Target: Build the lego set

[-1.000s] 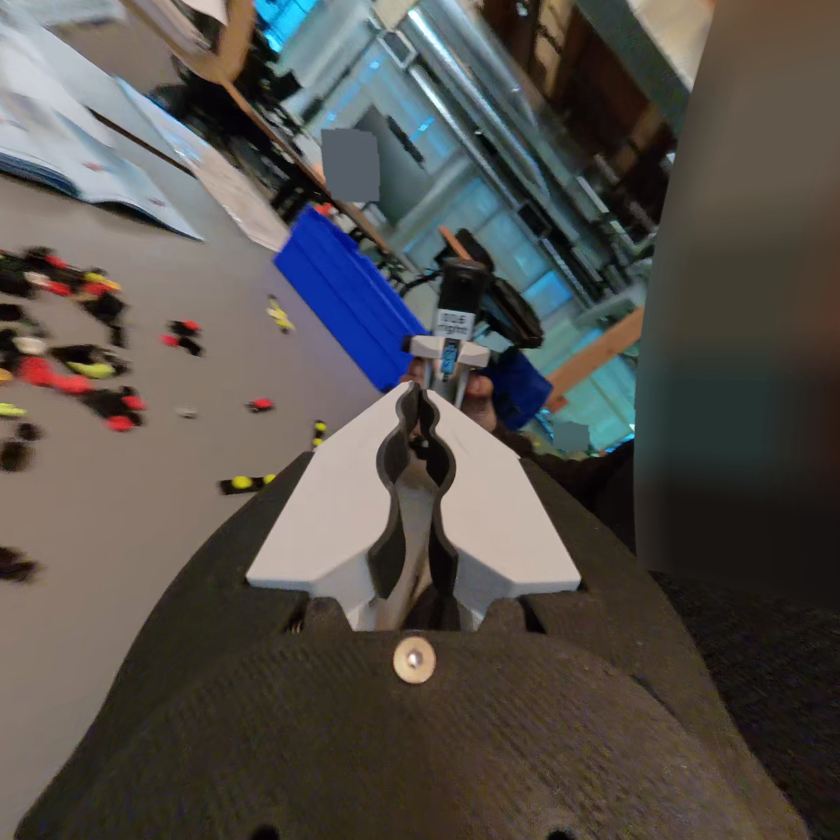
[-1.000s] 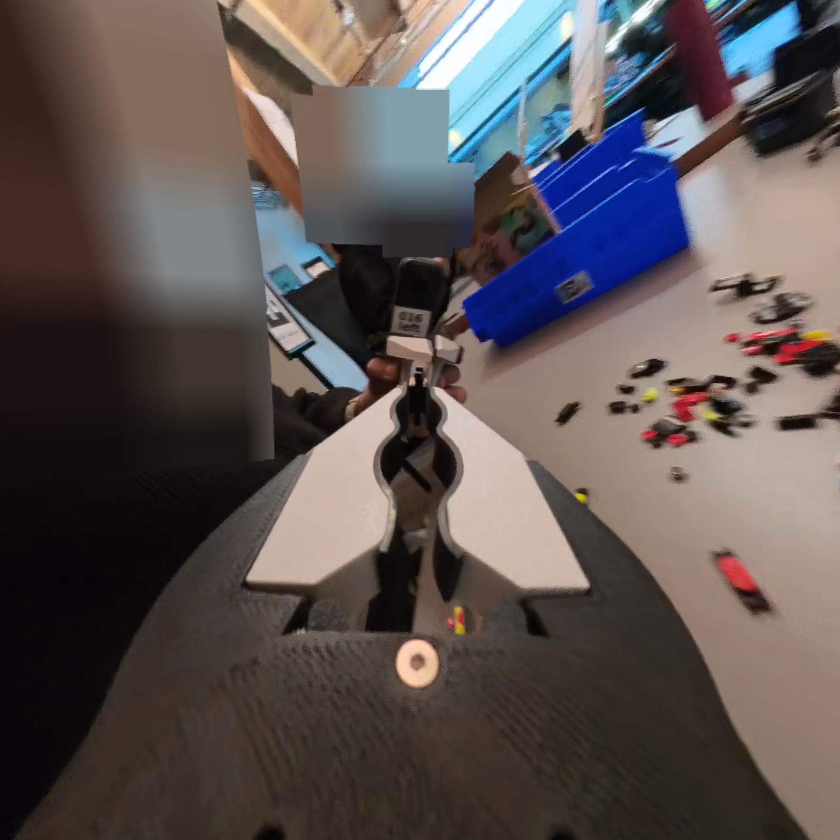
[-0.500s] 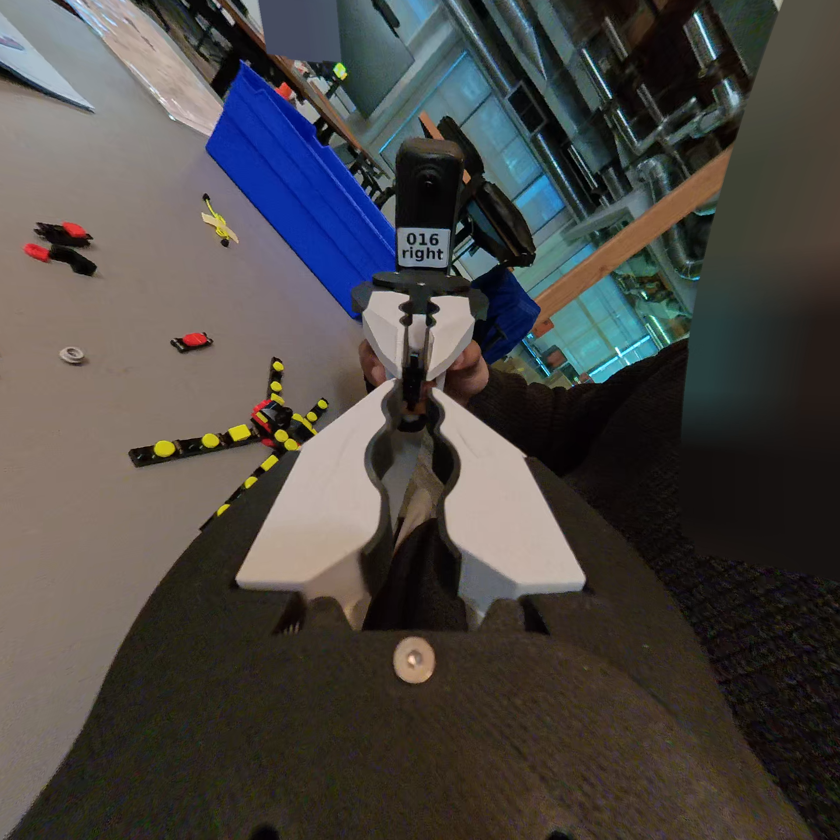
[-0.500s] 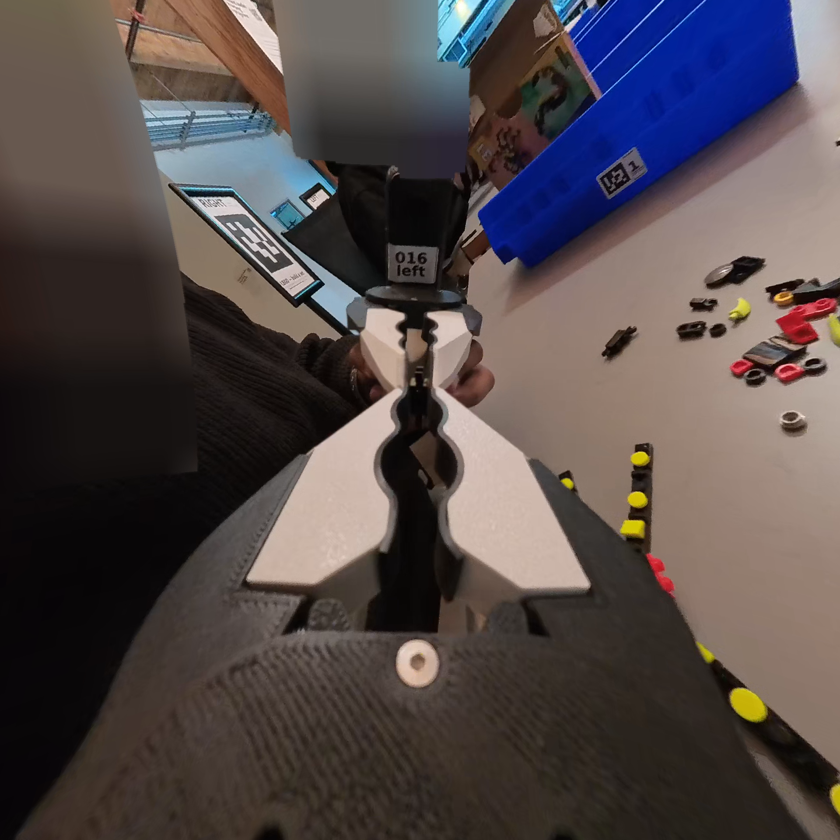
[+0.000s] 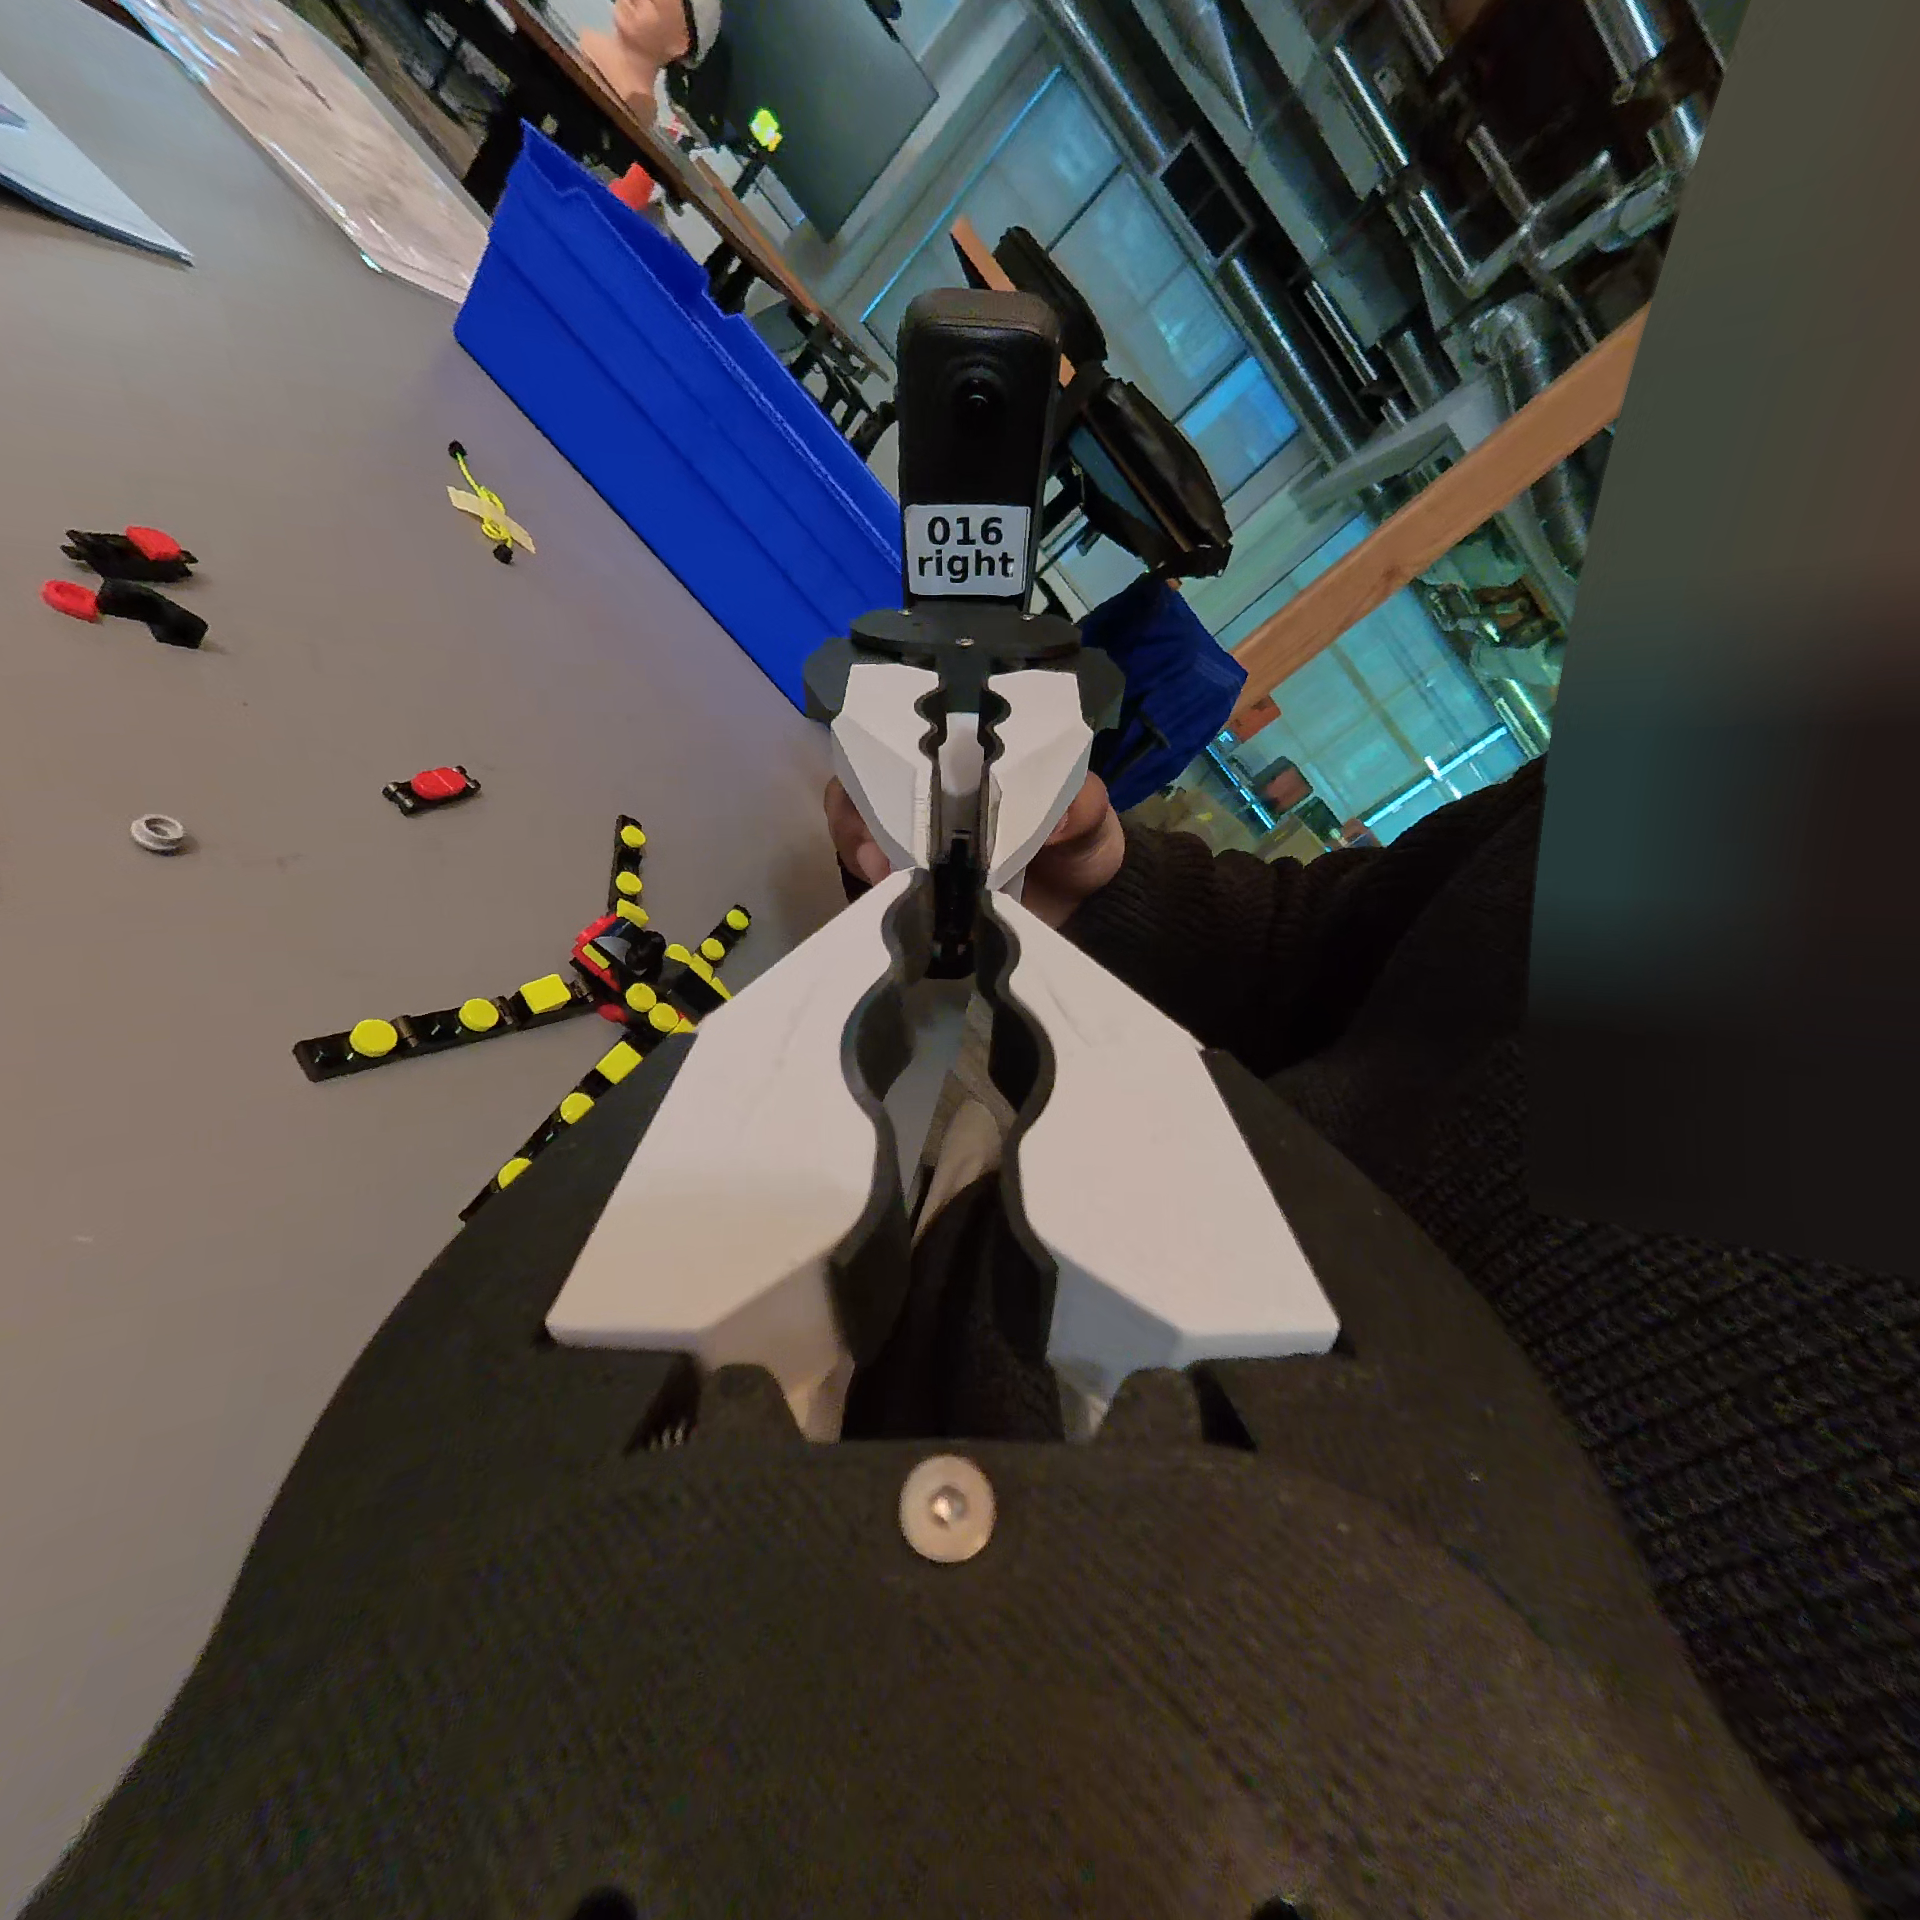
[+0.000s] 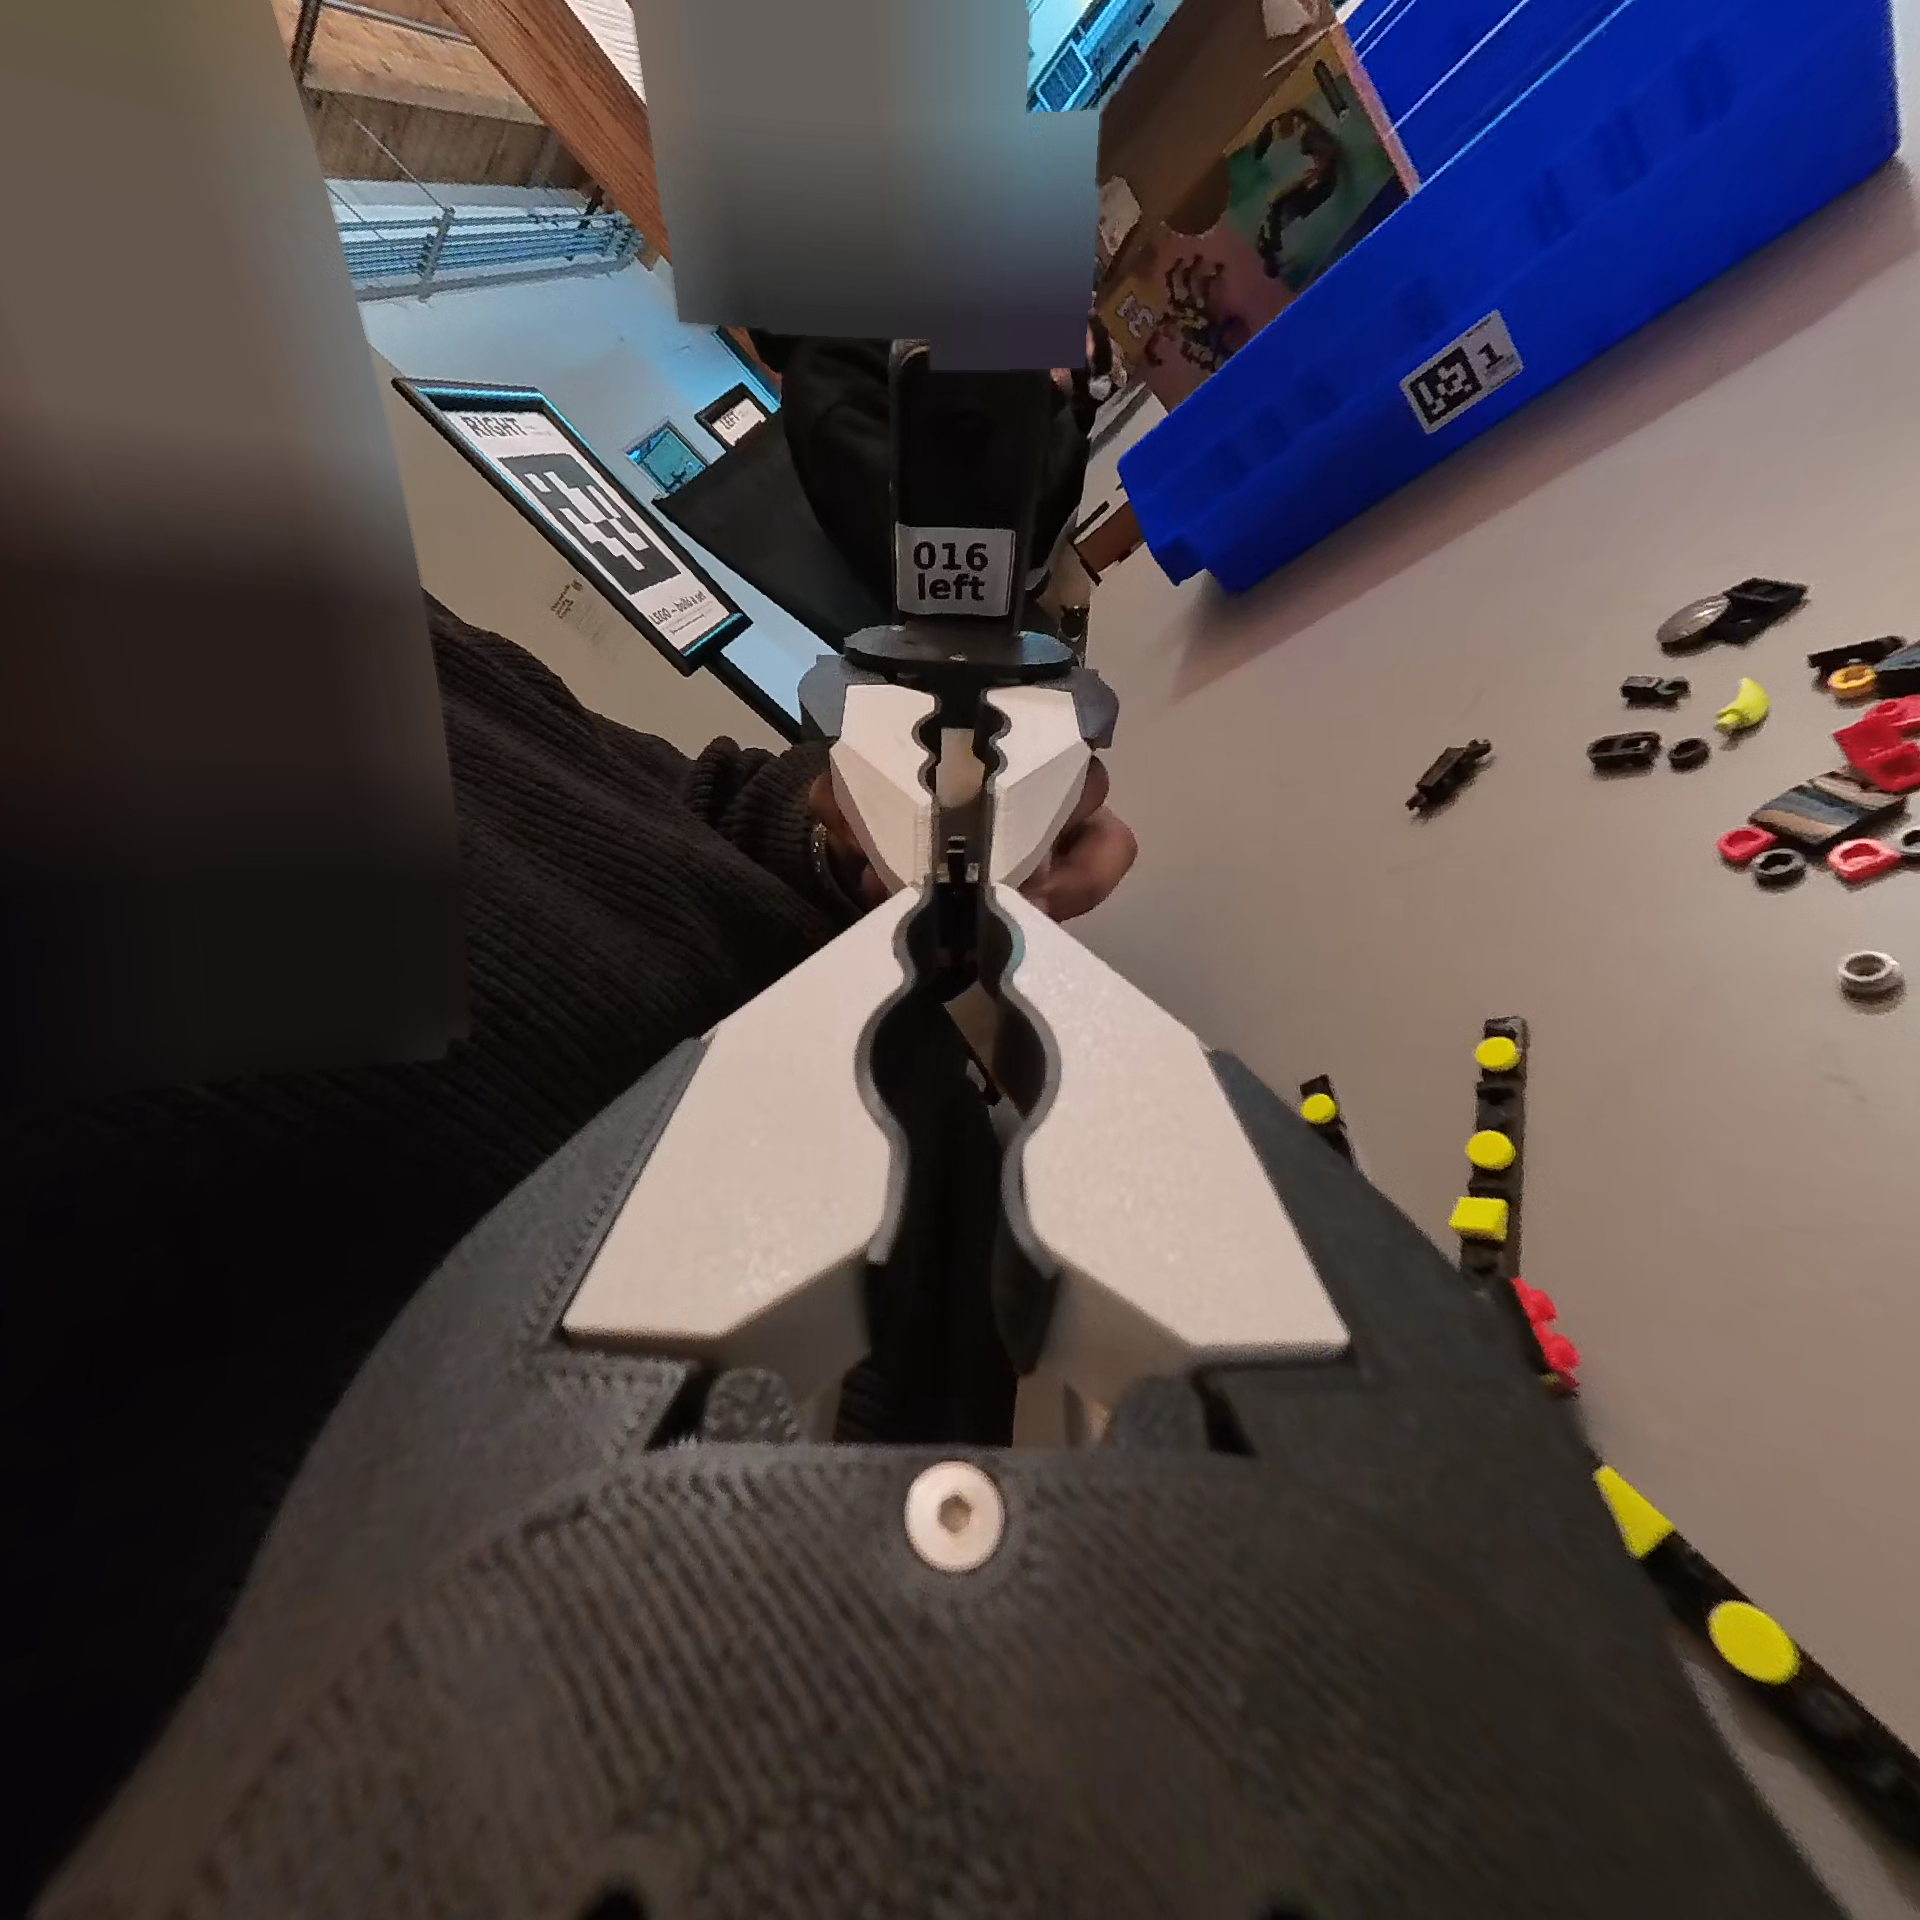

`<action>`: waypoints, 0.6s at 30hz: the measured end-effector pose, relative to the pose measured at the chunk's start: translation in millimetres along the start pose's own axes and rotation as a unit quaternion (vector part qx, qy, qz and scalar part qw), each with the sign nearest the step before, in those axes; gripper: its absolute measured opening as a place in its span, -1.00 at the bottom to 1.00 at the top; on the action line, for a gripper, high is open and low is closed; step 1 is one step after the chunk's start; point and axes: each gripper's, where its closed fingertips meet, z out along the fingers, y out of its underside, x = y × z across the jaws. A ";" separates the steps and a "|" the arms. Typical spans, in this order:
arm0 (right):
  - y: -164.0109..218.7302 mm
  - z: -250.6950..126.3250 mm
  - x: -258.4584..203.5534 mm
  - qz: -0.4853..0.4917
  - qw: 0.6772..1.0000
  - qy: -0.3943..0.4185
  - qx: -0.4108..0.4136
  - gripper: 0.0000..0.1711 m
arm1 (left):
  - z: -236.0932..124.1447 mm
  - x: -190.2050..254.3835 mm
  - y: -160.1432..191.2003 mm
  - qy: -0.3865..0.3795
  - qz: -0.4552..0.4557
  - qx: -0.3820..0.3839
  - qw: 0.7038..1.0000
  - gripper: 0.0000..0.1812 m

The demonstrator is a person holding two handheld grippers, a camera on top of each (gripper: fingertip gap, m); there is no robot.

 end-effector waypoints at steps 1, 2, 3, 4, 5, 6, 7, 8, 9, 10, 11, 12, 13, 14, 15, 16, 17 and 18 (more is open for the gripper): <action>-0.8 -0.4 -1.1 -0.006 1.000 0.001 -0.001 -0.94 | 0.0 0.8 -0.6 -0.002 0.002 -0.001 1.000 -0.96; -1.2 -0.7 -1.2 -0.012 1.000 0.006 -0.002 -0.94 | -0.1 0.6 -1.3 -0.006 0.005 0.000 1.000 -0.96; -1.5 -1.2 -0.6 -0.016 1.000 0.011 -0.002 -0.95 | -0.2 -0.3 -1.9 -0.012 0.007 0.003 1.000 -0.97; -1.8 -1.8 -0.6 -0.016 1.000 0.011 -0.003 -0.95 | -0.2 -0.4 -2.3 -0.013 0.002 0.007 1.000 -0.96; -2.7 -2.4 -0.5 -0.013 1.000 0.011 -0.001 -0.94 | -0.3 -0.5 -3.6 -0.012 -0.009 0.014 1.000 -0.96; -3.3 -3.1 0.2 -0.012 1.000 0.012 0.002 -0.95 | -0.6 -0.9 -4.8 -0.011 -0.021 0.021 0.999 -0.96; -3.8 -4.7 1.4 -0.015 1.000 0.017 0.002 -0.97 | -1.8 -2.3 -6.4 -0.013 -0.029 0.028 0.999 -0.97; -7.1 -9.6 1.6 -0.019 1.000 0.020 0.012 -1.00 | -8.1 -8.4 -14.3 -0.029 -0.029 0.052 0.998 -1.00; -13.5 -17.5 3.2 -0.020 0.999 0.025 0.030 -1.00 | -20.2 -15.8 -25.8 -0.041 -0.030 0.078 0.996 -1.00; -16.9 -24.0 7.7 -0.029 0.998 0.042 0.035 -1.00 | -28.8 -21.7 -31.4 -0.047 -0.025 0.082 0.995 -1.00; -18.8 -26.2 11.7 -0.042 0.997 0.059 0.034 -1.00 | -31.2 -24.0 -33.2 -0.051 -0.020 0.084 0.995 -1.00; -20.6 -24.2 11.0 -0.048 0.996 0.061 0.036 -1.00 | -28.0 -20.6 -32.4 -0.044 -0.022 0.084 0.995 -1.00; -20.8 -20.1 10.6 -0.052 0.996 0.062 0.034 -1.00 | -22.2 -15.9 -28.6 -0.035 -0.023 0.077 0.996 -1.00; -18.2 -15.9 12.2 -0.059 0.996 0.068 0.029 -1.00 | -17.8 -13.3 -25.7 -0.027 -0.029 0.074 0.996 -1.00; -14.6 -11.8 14.5 -0.065 0.995 0.074 0.023 -1.00 | -16.5 -12.4 -25.5 -0.014 -0.047 0.080 0.996 -1.00; -13.4 -7.9 15.8 -0.064 0.995 0.075 0.028 -0.95 | -16.8 -13.7 -26.2 -0.001 -0.073 0.089 0.993 -1.00; -13.1 -3.7 16.1 -0.057 0.995 0.072 0.034 -0.78 | -18.1 -15.2 -27.8 0.014 -0.101 0.101 0.990 -1.00; -12.2 0.2 13.2 -0.053 0.996 0.061 0.038 -0.74 | -19.6 -16.7 -30.0 0.030 -0.133 0.115 0.984 -1.00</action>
